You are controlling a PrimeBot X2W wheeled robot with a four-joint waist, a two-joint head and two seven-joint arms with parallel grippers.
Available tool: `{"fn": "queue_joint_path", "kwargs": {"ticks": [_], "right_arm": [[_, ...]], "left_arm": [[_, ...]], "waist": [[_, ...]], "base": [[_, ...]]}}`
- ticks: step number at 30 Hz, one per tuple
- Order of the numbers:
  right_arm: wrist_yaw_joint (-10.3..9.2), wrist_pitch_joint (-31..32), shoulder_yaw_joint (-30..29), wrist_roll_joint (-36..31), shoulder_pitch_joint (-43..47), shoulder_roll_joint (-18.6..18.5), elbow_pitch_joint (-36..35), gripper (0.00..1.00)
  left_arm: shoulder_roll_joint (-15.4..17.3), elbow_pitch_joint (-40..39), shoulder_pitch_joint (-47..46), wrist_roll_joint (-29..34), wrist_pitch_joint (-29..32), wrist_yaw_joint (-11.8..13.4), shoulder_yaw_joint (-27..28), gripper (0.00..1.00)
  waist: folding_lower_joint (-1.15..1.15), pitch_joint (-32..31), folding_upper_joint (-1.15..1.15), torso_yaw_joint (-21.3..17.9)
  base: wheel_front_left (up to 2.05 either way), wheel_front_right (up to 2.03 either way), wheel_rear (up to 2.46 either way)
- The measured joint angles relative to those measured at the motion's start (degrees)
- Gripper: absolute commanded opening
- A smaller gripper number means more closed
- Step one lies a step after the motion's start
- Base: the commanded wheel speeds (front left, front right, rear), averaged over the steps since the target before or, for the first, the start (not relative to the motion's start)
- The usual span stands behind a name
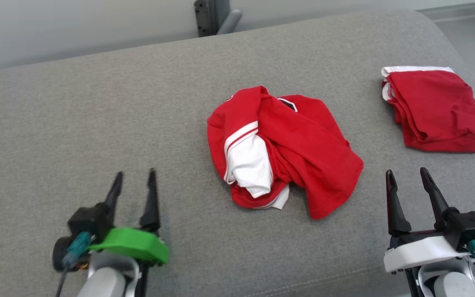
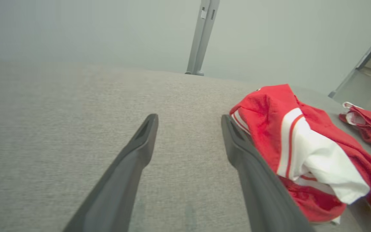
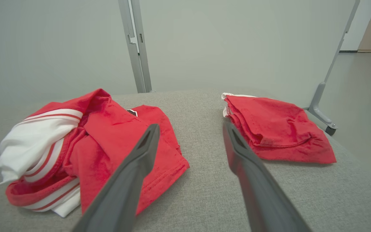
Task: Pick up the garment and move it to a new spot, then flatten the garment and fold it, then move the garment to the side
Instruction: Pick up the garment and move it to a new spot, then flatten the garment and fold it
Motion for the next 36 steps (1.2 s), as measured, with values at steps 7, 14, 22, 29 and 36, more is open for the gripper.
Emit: {"fn": "queue_joint_path", "kwargs": {"ticks": [7, 14, 22, 29, 36], "right_arm": [[0.0, 0.0, -3.3, -4.3, 2.6, 0.0, -0.2, 1.0], [0.01, 0.0, -4.0, -5.0, 3.9, 0.0, 0.5, 1.0], [0.0, 0.0, -3.3, -4.8, 4.6, 0.0, 1.3, 1.0], [0.0, 0.0, -2.2, -4.8, 5.0, 0.0, 1.6, 1.0], [0.0, 0.0, -2.1, -4.8, 5.1, 0.0, 1.6, 1.0]], "left_arm": [[0.0, -6.5, 12.6, 8.2, 0.0, -1.1, 9.8, 1.0], [-1.6, -7.8, 16.9, 13.0, 0.0, -6.0, 17.5, 1.0], [-3.5, -5.7, 17.9, 16.3, 0.0, -12.8, 20.6, 1.0], [-4.8, -4.9, 18.0, 18.0, 0.0, -14.8, 22.2, 1.0], [-5.9, -5.0, 18.0, 18.9, 0.0, -15.6, 23.1, 1.0]], "waist": [[0.0, -2.5, 0.0, 4.9], [0.0, -4.7, 0.0, 9.7], [0.0, -7.4, 0.0, 12.9], [0.0, -8.7, 0.0, 12.6], [0.0, -8.3, 0.0, 11.9]], "base": [[0.0, 0.0, 0.0], [0.0, 0.0, 0.0], [0.0, 0.0, 0.0], [0.0, 0.0, 0.0], [0.0, 0.0, 0.0]]}}
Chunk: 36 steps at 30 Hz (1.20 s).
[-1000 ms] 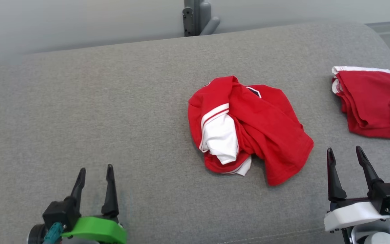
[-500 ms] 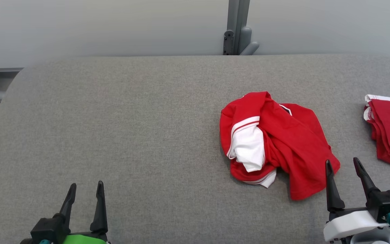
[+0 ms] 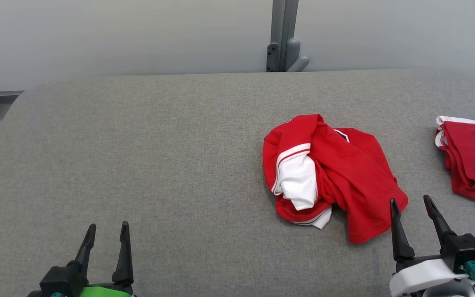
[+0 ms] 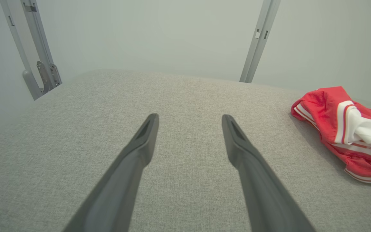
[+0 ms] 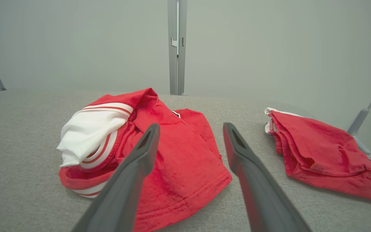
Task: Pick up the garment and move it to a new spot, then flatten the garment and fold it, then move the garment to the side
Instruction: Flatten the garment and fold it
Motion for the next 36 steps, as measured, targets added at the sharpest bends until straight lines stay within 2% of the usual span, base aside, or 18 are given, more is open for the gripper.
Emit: {"fn": "queue_joint_path", "kwargs": {"ticks": [17, 23, 31, 36], "right_arm": [[0.0, 0.0, 0.2, -0.1, -1.1, 0.0, -0.2, 1.0], [0.0, 0.0, 0.8, -0.1, -3.0, 0.0, -0.6, 1.0], [0.0, 0.0, 1.2, 0.5, -5.4, 0.0, -0.9, 1.0], [0.0, 0.0, 1.1, 1.3, -6.5, 0.0, -0.7, 1.0]], "left_arm": [[-1.1, -0.3, -2.2, 0.8, 0.0, -0.5, -1.4, 1.0], [-1.5, 0.9, -6.2, -1.1, 0.0, -0.6, -9.0, 1.0], [-1.8, 10.5, -14.4, -9.3, 0.0, -0.6, -27.0, 1.0], [-1.8, 15.8, -18.6, -13.6, 0.2, -0.6, -31.1, 1.0]], "waist": [[0.0, 2.9, 0.0, -1.9], [0.0, 4.8, 0.0, -3.2], [0.0, 8.9, 0.0, -5.9], [0.0, 10.9, 0.0, -8.1]], "base": [[0.0, 0.0, 0.0], [0.0, 0.0, 0.0], [0.0, 0.0, 0.0], [0.0, 0.0, 0.0]]}}
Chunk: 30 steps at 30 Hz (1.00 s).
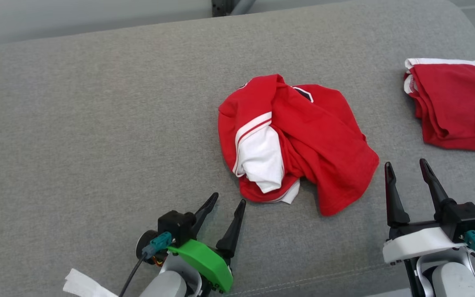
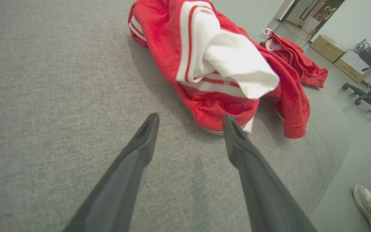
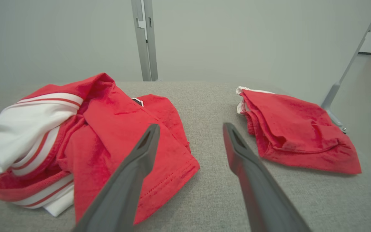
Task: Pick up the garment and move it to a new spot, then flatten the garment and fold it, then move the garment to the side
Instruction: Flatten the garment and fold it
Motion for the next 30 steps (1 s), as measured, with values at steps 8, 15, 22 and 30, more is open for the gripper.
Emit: {"fn": "queue_joint_path", "kwargs": {"ticks": [8, 15, 22, 30], "right_arm": [[0.0, 0.0, -0.3, 1.3, -1.6, 0.0, 0.8, 1.0], [0.0, 0.0, -0.2, 2.3, -1.6, 0.0, 1.5, 1.0], [0.0, 0.0, -2.0, 2.4, -0.1, 0.0, 2.5, 1.0], [0.0, 0.0, -2.3, 2.9, 0.9, 0.0, 2.9, 1.0]], "left_arm": [[0.2, 7.7, -6.6, -7.5, -0.1, 0.0, -2.9, 1.0], [1.0, 9.4, -8.9, -11.6, -0.2, 0.0, -4.0, 0.0], [2.4, 2.9, -8.4, -19.1, -0.2, 0.0, -1.7, 0.0], [9.9, -12.8, -5.8, -25.5, -0.1, 0.0, 9.7, 0.0]], "waist": [[0.0, 3.2, 0.0, -5.9], [0.0, 3.9, 0.0, -9.9], [0.0, 2.6, 0.0, -9.3], [0.0, 0.4, 0.0, -5.0]], "base": [[0.0, 0.0, 0.0], [0.0, 0.0, 0.0], [0.0, 0.0, 0.0], [0.0, 0.0, 0.0]]}}
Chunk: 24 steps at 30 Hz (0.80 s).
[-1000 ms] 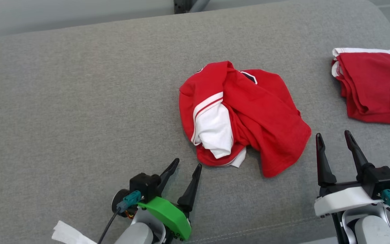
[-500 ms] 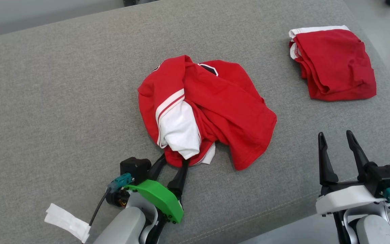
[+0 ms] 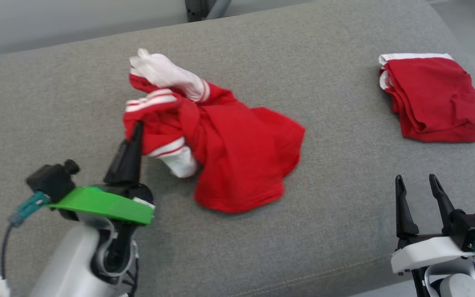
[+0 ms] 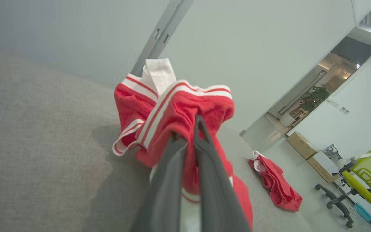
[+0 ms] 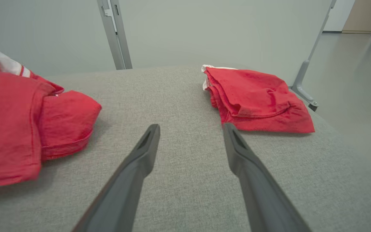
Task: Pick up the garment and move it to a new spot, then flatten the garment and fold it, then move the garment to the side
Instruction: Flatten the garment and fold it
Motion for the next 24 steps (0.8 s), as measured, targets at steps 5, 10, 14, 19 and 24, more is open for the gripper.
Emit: {"fn": "queue_joint_path", "kwargs": {"ticks": [5, 10, 14, 19, 24], "right_arm": [[0.0, 0.0, 0.5, 0.8, 0.4, 0.0, 0.3, 1.0], [0.0, 0.0, 1.0, 1.3, 0.5, 0.0, 0.7, 1.0], [0.0, 0.0, 1.2, 1.7, 0.5, 0.0, 0.9, 1.0], [0.0, 0.0, 3.2, 2.5, -0.9, 0.0, 1.5, 1.0], [0.0, 0.0, 4.9, 4.2, -3.0, 0.0, 2.0, 1.0]], "left_arm": [[6.4, -10.5, 0.2, -2.0, 4.0, 3.8, 5.4, 0.0], [11.5, -20.3, -1.1, -2.7, 10.4, 8.1, 7.5, 0.0], [12.1, -25.6, -4.1, -3.3, 16.0, 9.8, 5.5, 0.0], [8.4, -22.7, -8.2, -3.4, 20.7, 10.0, -0.6, 0.0], [2.7, -13.2, -12.2, -3.9, 24.0, 6.5, -7.5, 0.0]], "waist": [[0.0, -1.5, 0.0, 2.9], [0.0, -2.9, 0.0, 5.1], [0.0, -3.6, 0.0, 6.1], [0.0, -3.2, 0.0, 5.6], [0.0, -1.8, 0.0, 3.4]], "base": [[0.0, 0.0, 0.0], [0.0, 0.0, 0.0], [0.0, 0.0, 0.0], [0.0, 0.0, 0.0], [0.0, 0.0, 0.0]]}}
